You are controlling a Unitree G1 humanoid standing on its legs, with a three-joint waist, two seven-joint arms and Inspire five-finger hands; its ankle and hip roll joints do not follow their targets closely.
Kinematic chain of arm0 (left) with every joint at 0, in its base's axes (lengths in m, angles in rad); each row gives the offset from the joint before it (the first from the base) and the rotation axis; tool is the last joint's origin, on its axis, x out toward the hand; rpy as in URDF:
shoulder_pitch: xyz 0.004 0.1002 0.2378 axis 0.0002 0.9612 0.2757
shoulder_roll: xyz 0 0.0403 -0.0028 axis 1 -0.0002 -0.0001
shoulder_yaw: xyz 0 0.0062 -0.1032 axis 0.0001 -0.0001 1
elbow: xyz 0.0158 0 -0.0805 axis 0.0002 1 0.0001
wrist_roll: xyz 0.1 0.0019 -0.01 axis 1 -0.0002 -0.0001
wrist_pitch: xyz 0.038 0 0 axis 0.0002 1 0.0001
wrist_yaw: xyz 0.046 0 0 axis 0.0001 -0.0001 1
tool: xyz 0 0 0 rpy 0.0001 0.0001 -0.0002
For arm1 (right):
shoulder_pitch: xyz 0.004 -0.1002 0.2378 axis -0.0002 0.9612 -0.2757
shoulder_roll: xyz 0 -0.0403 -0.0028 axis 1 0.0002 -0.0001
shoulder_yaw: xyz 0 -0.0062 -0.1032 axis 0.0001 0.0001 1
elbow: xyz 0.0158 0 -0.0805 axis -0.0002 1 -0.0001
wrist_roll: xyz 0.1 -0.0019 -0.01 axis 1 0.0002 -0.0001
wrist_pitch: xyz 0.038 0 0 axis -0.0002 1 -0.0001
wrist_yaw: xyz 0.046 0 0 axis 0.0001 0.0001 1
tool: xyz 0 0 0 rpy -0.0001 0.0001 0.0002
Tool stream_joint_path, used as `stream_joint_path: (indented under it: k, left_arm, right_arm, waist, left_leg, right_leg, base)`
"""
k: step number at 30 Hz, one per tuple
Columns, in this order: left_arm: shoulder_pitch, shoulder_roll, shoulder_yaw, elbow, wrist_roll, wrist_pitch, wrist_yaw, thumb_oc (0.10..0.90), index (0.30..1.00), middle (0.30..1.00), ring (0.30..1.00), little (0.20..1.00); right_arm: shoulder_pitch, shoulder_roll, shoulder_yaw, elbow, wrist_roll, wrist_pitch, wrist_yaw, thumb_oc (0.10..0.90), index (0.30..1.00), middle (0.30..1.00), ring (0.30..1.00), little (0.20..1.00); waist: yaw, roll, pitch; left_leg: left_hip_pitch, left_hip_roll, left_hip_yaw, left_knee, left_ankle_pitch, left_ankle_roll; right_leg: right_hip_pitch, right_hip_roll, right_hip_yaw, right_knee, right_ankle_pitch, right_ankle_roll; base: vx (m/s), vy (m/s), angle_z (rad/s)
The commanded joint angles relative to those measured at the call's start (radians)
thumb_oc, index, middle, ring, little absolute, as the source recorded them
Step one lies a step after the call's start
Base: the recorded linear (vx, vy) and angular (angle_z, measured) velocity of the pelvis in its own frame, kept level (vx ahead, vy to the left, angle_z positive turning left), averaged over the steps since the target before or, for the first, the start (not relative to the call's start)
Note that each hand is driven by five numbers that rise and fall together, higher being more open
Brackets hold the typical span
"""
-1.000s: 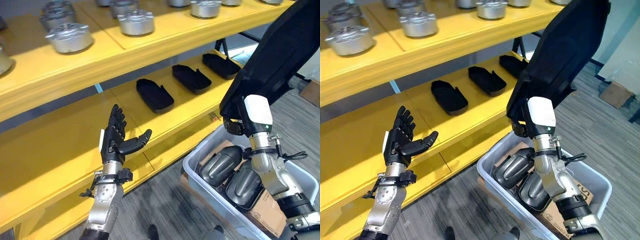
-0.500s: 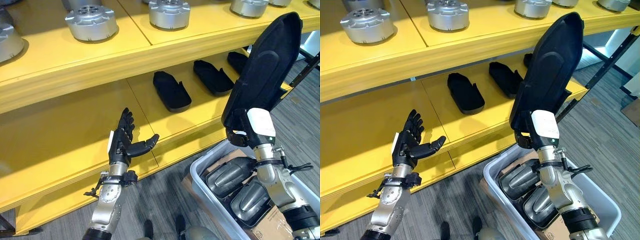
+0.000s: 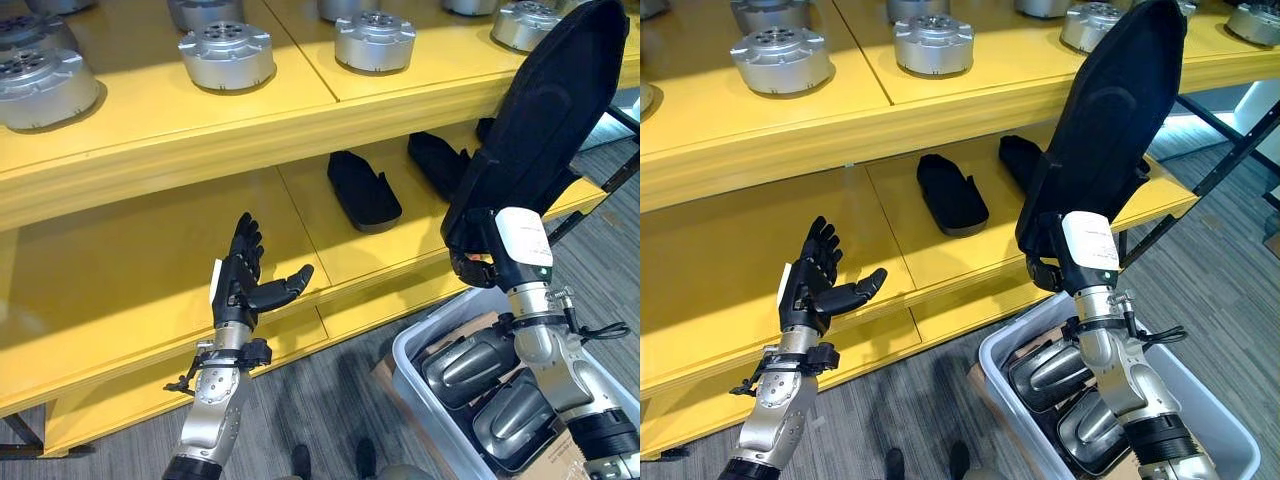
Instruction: Move parts from the plastic box to the shelf.
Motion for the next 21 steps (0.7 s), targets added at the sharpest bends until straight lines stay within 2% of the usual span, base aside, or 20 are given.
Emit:
stream_joint_path:
  k: [1,4,5,6,7,8,10,11,12,13,15,17,18,19,20,21]
  left_arm:
    - [-0.029,0.027,0.020,-0.091,0.041,-0.081,-0.008,0.900,1.000,1.000,1.000,1.000]
    - [-0.015,0.031,0.024,-0.097,0.038,-0.083,-0.010,0.900,1.000,1.000,1.000,1.000]
    - [-0.014,0.034,0.024,-0.103,0.026,-0.086,-0.018,0.900,1.000,1.000,1.000,1.000]
    - [-0.015,0.035,0.025,-0.102,0.025,-0.086,-0.018,0.900,1.000,1.000,1.000,1.000]
    - [-0.020,0.036,0.024,-0.107,0.016,-0.089,-0.021,0.900,1.000,1.000,1.000,1.000]
    - [-0.022,0.035,0.024,-0.106,0.008,-0.091,-0.024,0.900,1.000,1.000,1.000,1.000]
    - [-0.023,0.035,0.027,-0.103,0.003,-0.093,-0.024,0.900,1.000,1.000,1.000,1.000]
    - [-0.023,0.035,0.027,-0.103,0.003,-0.093,-0.024,0.900,1.000,1.000,1.000,1.000]
    - [-0.006,0.036,0.039,-0.107,0.015,-0.096,-0.015,0.900,1.000,1.000,1.000,1.000]
    - [0.000,0.033,0.040,-0.112,0.015,-0.099,-0.011,0.900,1.000,1.000,1.000,1.000]
    - [-0.001,0.034,0.040,-0.120,0.012,-0.102,-0.002,0.900,1.000,1.000,1.000,1.000]
    - [-0.003,0.034,0.036,-0.124,0.012,-0.105,0.004,0.900,1.000,1.000,1.000,1.000]
    - [-0.004,0.033,0.035,-0.124,0.013,-0.105,0.004,0.900,1.000,1.000,1.000,1.000]
    - [-0.013,0.036,0.020,-0.121,0.012,-0.101,0.001,0.900,1.000,1.000,1.000,1.000]
    - [-0.013,0.035,0.019,-0.121,0.012,-0.101,0.001,0.900,1.000,1.000,1.000,1.000]
    - [-0.021,0.040,0.007,-0.124,0.005,-0.103,-0.002,0.900,1.000,1.000,1.000,1.000]
  right_arm:
    - [-0.111,-0.032,-0.086,-0.085,0.023,-0.063,-0.067,0.400,0.300,0.300,0.300,0.300]
    - [-0.120,-0.034,-0.076,-0.086,0.034,-0.071,-0.063,0.400,0.300,0.300,0.300,0.300]
    - [-0.130,-0.041,-0.073,-0.099,0.042,-0.080,-0.063,0.400,0.300,0.300,0.300,0.300]
    - [-0.131,-0.040,-0.073,-0.098,0.042,-0.081,-0.063,0.400,0.300,0.300,0.300,0.300]
    - [-0.132,-0.046,-0.077,-0.109,0.045,-0.085,-0.066,0.400,0.300,0.300,0.300,0.300]
    - [-0.133,-0.048,-0.078,-0.111,0.045,-0.085,-0.069,0.400,0.300,0.300,0.300,0.300]
    - [-0.133,-0.043,-0.085,-0.113,0.047,-0.082,-0.081,0.400,0.300,0.300,0.300,0.300]
    - [-0.133,-0.042,-0.085,-0.114,0.047,-0.081,-0.081,0.400,0.300,0.300,0.300,0.300]
    - [-0.114,-0.027,-0.111,-0.130,0.032,-0.076,-0.110,0.400,0.300,0.300,0.300,0.300]
    - [-0.101,-0.024,-0.125,-0.142,0.023,-0.076,-0.124,0.400,0.300,0.300,0.300,0.300]
    - [-0.096,-0.021,-0.137,-0.156,0.014,-0.078,-0.149,0.400,0.300,0.300,0.300,0.300]
    - [-0.088,-0.015,-0.161,-0.180,0.018,-0.084,-0.185,0.400,0.300,0.300,0.300,0.300]
    - [-0.085,-0.015,-0.163,-0.182,0.018,-0.083,-0.185,0.400,0.300,0.300,0.300,0.300]
    - [-0.055,-0.011,-0.200,-0.234,0.007,-0.086,-0.212,0.400,0.300,0.300,0.300,0.300]
    - [-0.050,-0.010,-0.204,-0.239,0.007,-0.086,-0.211,0.400,0.300,0.300,0.300,0.300]
    - [-0.024,0.000,-0.238,-0.266,-0.013,-0.077,-0.242,0.400,0.300,0.300,0.300,0.300]
  waist:
    - [0.015,-0.036,-0.154]
    - [0.023,-0.041,-0.134]
    - [0.030,-0.050,-0.094]
    - [0.027,-0.046,-0.094]
    - [0.031,-0.052,-0.062]
    - [0.033,-0.052,-0.046]
    - [0.028,-0.050,-0.034]
    - [0.027,-0.049,-0.035]
    - [0.018,-0.046,-0.053]
    - [0.013,-0.040,-0.060]
    - [0.009,-0.023,-0.067]
    - [-0.011,0.003,-0.068]
    - [-0.010,0.005,-0.068]
    - [-0.035,0.039,-0.074]
    - [-0.033,0.040,-0.075]
    - [-0.040,0.067,-0.085]
  left_leg:
    - [0.064,-0.041,0.068,-0.008,-0.115,0.013]
    - [0.050,-0.032,0.061,0.049,-0.121,0.004]
    - [-0.013,-0.035,0.053,0.187,-0.148,-0.011]
    - [-0.019,-0.031,0.048,0.207,-0.167,-0.012]
    - [-0.069,-0.034,0.054,0.301,-0.175,-0.030]
    - [-0.097,-0.026,0.059,0.341,-0.164,-0.041]
    - [-0.130,0.038,0.064,0.368,-0.144,-0.056]
    - [-0.133,0.040,0.062,0.369,-0.145,-0.057]
    - [-0.109,0.147,0.053,0.288,-0.101,-0.066]
    - [-0.098,0.195,0.052,0.242,-0.058,-0.078]
    - [-0.086,0.259,0.040,0.158,0.016,-0.098]
    - [-0.069,0.337,0.071,0.074,0.111,-0.128]
    - [-0.066,0.340,0.072,0.065,0.117,-0.131]
    - [-0.044,0.380,0.146,0.025,0.125,-0.150]
    - [-0.041,0.381,0.148,0.021,0.124,-0.151]
    - [-0.032,0.387,0.163,-0.006,0.138,-0.173]
  right_leg:
    - [-0.039,0.001,0.047,0.062,-0.038,0.054]
    - [-0.037,0.002,0.047,0.073,-0.045,0.042]
    - [-0.041,-0.006,0.045,0.084,-0.043,0.031]
    - [-0.037,-0.002,0.042,0.084,-0.051,0.032]
    - [-0.038,-0.013,0.035,0.091,-0.048,0.024]
    - [-0.039,-0.019,0.027,0.097,-0.048,0.020]
    - [-0.049,-0.030,0.012,0.114,-0.047,0.019]
    - [-0.051,-0.028,0.011,0.116,-0.048,0.017]
    - [-0.051,-0.042,0.011,0.123,-0.058,0.028]
    - [-0.052,-0.042,0.012,0.133,-0.068,0.031]
    - [-0.065,-0.037,0.012,0.165,-0.093,0.033]
    - [-0.102,-0.028,0.000,0.238,-0.131,0.031]
    - [-0.108,-0.025,0.000,0.248,-0.135,0.029]
    - [-0.130,-0.037,-0.033,0.297,-0.162,0.035]
    - [-0.131,-0.036,-0.033,0.300,-0.165,0.036]
    - [-0.134,-0.049,-0.047,0.305,-0.165,0.044]
  base:
    - [-0.01,-0.067,0.12]
    - [-0.07,-0.133,0.05]
    - [-0.09,-0.120,0.05]
    - [-0.15,-0.121,0.17]
    - [-0.10,-0.040,0.30]
    - [-0.17,-0.041,0.31]
    - [-0.07,0.001,0.41]
    - [0.04,0.049,0.43]
    - [0.07,0.068,0.31]
    - [0.08,0.096,0.32]
    - [0.03,0.106,0.35]
    - [0.01,0.129,0.02]
    - [0.01,0.206,-0.02]
    - [0.01,0.149,-0.06]
    - [0.05,0.320,0.14]
    - [0.06,0.163,0.18]
